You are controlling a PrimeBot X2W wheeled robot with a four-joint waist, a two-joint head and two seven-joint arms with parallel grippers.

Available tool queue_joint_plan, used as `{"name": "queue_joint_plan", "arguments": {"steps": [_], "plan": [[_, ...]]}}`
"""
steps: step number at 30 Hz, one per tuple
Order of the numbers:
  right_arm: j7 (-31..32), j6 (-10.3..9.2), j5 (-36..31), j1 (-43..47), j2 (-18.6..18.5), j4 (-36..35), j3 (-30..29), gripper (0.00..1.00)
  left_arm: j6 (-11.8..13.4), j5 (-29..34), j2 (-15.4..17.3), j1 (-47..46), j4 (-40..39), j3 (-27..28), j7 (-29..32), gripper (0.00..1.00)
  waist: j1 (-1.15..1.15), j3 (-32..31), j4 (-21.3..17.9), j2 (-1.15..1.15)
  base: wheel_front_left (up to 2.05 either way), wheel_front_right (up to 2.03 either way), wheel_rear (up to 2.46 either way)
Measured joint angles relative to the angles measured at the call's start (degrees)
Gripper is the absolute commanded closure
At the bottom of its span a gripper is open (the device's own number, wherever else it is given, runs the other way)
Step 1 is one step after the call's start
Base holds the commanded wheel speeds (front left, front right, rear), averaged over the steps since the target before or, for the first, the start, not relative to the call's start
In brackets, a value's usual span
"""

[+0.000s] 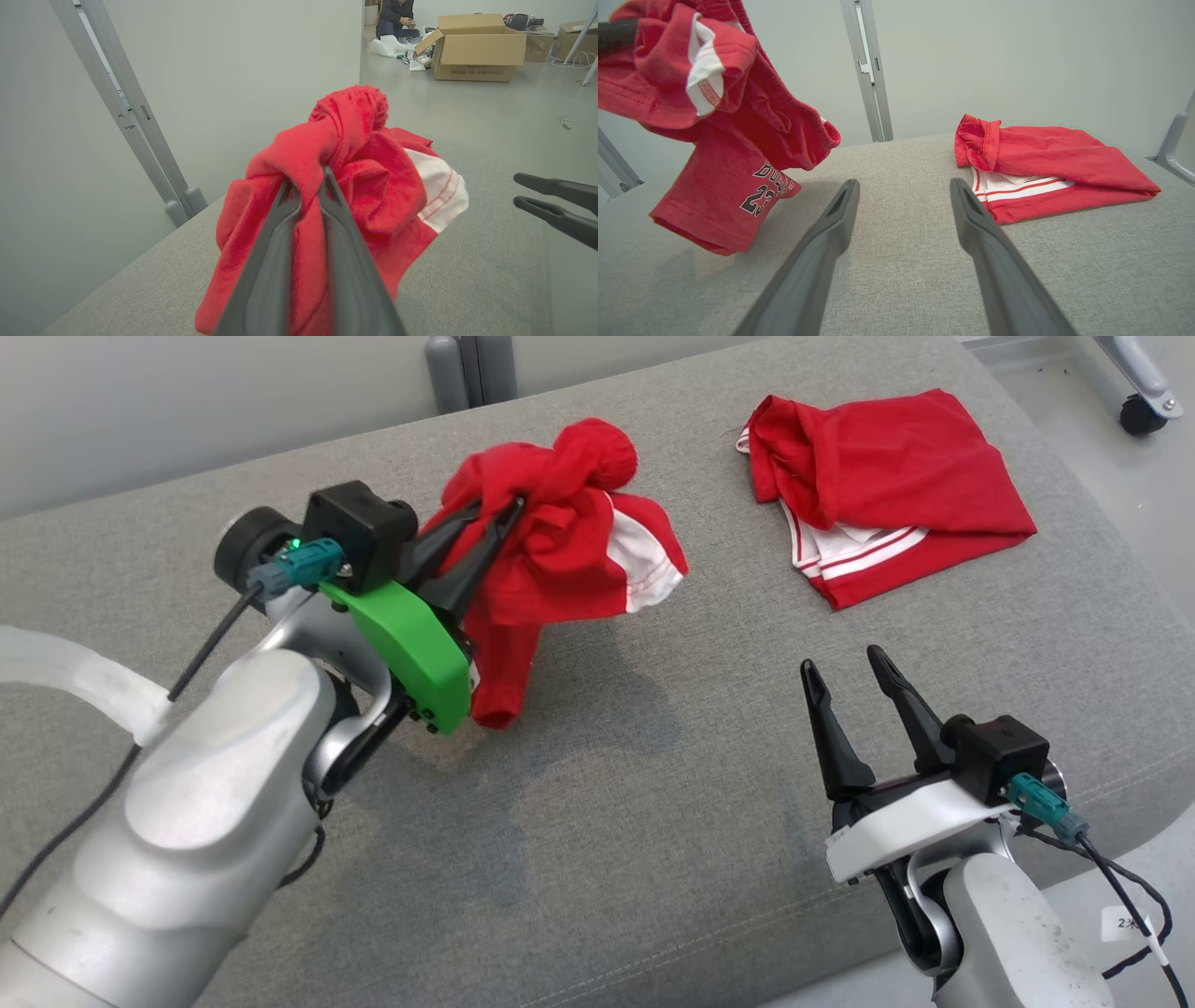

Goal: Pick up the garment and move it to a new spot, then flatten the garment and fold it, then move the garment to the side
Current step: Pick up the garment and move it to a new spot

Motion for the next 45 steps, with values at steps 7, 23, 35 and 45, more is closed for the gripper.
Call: {"name": "queue_joint_plan", "arguments": {"steps": [7,23,35,45], "plan": [[0.0,0.0,0.0,0.04,0.38,-0.04,-0.24,0.0,0.62,0.92,-2.08,4.36,3.48,-2.82,-2.5,1.0,0.0,0.44,0.38,0.0,0.0,0.0,0.0],[0.0,0.0,-0.07,1.72,0.44,1.22,-0.08,0.0,-0.04,-1.07,-10.18,13.45,22.24,-9.31,-11.88,1.0,0.0,-2.02,5.11,0.0,0.0,0.0,0.0],[0.0,0.0,0.02,3.47,0.33,2.09,-0.46,0.0,1.83,5.06,-14.16,16.14,20.62,-3.09,-13.79,0.0,0.0,-5.07,7.84,0.0,0.0,0.0,0.0],[0.0,0.0,0.03,5.34,0.23,2.1,-1.47,0.0,5.83,14.01,-14.35,26.21,9.84,6.41,-13.8,0.0,0.0,-7.44,10.4,0.0,0.0,0.0,0.0]]}}
